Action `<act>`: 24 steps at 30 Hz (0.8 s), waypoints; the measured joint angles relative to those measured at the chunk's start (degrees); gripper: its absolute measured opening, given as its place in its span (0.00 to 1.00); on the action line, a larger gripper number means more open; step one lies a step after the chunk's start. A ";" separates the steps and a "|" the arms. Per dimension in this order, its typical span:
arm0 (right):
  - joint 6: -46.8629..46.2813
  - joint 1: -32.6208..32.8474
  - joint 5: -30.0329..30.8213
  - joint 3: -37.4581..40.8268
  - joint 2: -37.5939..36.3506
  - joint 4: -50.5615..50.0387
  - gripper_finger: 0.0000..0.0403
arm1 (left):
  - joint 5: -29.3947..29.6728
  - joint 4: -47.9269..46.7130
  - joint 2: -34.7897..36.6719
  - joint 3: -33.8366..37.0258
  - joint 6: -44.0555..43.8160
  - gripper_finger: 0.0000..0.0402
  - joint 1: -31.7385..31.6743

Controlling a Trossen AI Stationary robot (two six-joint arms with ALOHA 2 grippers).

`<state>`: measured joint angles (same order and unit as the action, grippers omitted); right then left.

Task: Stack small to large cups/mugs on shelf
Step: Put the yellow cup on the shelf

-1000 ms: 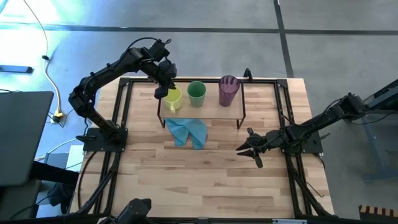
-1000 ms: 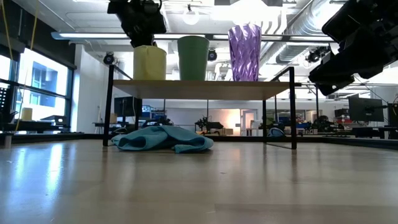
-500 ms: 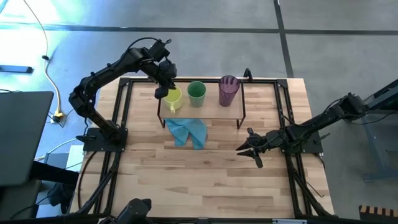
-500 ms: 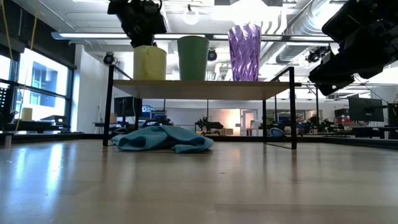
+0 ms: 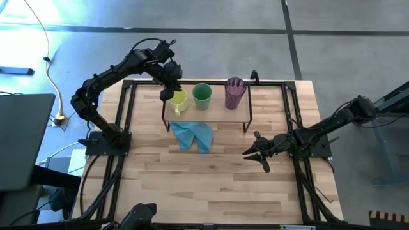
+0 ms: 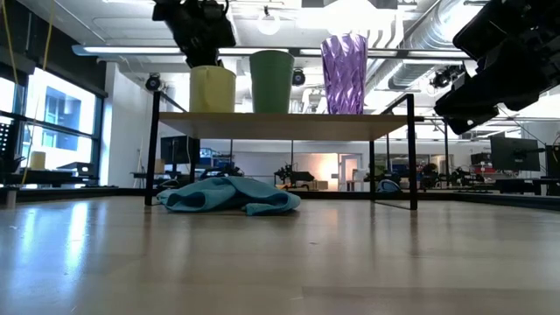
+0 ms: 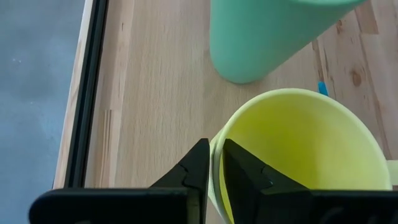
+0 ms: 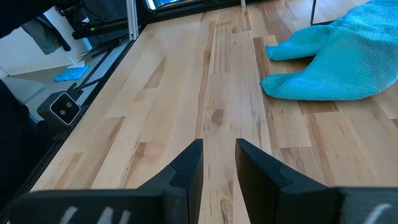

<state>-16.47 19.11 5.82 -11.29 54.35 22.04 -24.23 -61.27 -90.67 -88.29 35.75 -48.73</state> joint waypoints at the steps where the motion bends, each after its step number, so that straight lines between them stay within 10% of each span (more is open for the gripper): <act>1: 0.00 0.00 0.00 0.00 0.00 0.00 0.21 | -0.02 0.14 0.00 0.00 0.00 0.09 0.00; 24: 0.00 0.00 0.00 0.00 0.00 0.00 0.21 | 1.31 -0.56 0.00 -0.02 -0.45 0.09 0.00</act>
<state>-16.47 19.11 5.82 -11.29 54.35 22.04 -22.92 -61.82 -90.67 -88.31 35.30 -48.73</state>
